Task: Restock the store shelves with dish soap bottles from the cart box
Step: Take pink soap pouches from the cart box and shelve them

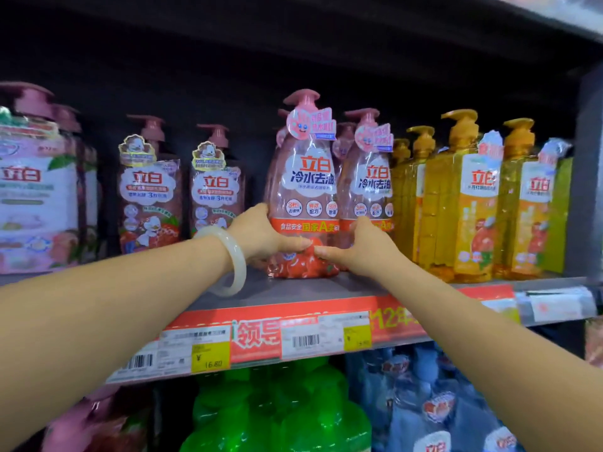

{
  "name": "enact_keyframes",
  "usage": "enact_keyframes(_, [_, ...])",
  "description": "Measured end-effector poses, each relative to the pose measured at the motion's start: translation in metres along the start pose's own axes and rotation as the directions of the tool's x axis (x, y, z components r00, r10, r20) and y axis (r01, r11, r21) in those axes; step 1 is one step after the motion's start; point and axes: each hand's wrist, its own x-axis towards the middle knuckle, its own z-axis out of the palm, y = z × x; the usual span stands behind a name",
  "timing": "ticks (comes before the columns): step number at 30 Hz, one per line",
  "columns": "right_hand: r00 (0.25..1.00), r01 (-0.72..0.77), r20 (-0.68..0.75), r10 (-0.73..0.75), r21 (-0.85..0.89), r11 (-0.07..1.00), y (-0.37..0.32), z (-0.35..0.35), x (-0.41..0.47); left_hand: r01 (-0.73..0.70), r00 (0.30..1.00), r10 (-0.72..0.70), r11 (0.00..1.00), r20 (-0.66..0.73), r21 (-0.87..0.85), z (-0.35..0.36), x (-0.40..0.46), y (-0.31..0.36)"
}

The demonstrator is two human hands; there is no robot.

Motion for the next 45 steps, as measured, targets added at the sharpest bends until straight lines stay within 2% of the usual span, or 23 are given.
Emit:
enact_keyframes(5, [0.998, 0.002, 0.06, 0.005, -0.112, 0.994, 0.001, 0.002, 0.006, -0.022, 0.999, 0.024, 0.998, -0.038, 0.052, 0.005, 0.005, -0.002])
enact_keyframes(10, [0.997, -0.047, 0.063, 0.052, -0.076, 0.996, 0.006, -0.001, 0.012, 0.001, 1.0, -0.001, 0.999, 0.003, 0.033, 0.002, 0.007, -0.011])
enact_keyframes(24, [0.998, -0.048, 0.045, 0.053, -0.099, 0.994, 0.003, -0.001, 0.013, 0.093, 0.996, -0.093, 0.996, 0.011, 0.012, 0.001, 0.009, -0.015])
enact_keyframes(31, [0.999, -0.031, 0.022, 0.034, -0.12, 0.992, 0.002, 0.0, 0.01, 0.137, 0.989, -0.142, 0.983, 0.033, 0.124, 0.002, 0.004, -0.009])
enact_keyframes(34, [1.0, -0.007, 0.007, 0.008, -0.115, 0.993, 0.003, 0.0, 0.01, 0.135, 0.989, -0.144, 0.964, 0.025, 0.228, -0.001, -0.001, -0.003])
enact_keyframes(37, [0.995, 0.054, -0.074, -0.06, -0.082, 0.995, 0.003, 0.0, 0.008, 0.1, 0.995, -0.086, 0.891, -0.052, 0.443, -0.013, -0.012, 0.005])
enact_keyframes(40, [0.972, 0.179, -0.159, -0.173, 0.021, 0.984, -0.001, -0.005, 0.004, 0.072, 0.994, -0.014, 0.811, -0.104, 0.581, -0.028, -0.033, 0.014])
enact_keyframes(42, [0.951, 0.273, -0.153, -0.268, 0.01, 0.962, -0.006, -0.009, 0.0, 0.065, 0.993, 0.013, 0.769, -0.118, 0.636, -0.041, -0.049, 0.016])
enact_keyframes(45, [0.936, 0.338, -0.074, -0.343, -0.072, 0.938, -0.029, -0.015, -0.009, 0.062, 0.987, 0.063, 0.699, -0.147, 0.712, -0.065, -0.075, 0.018])
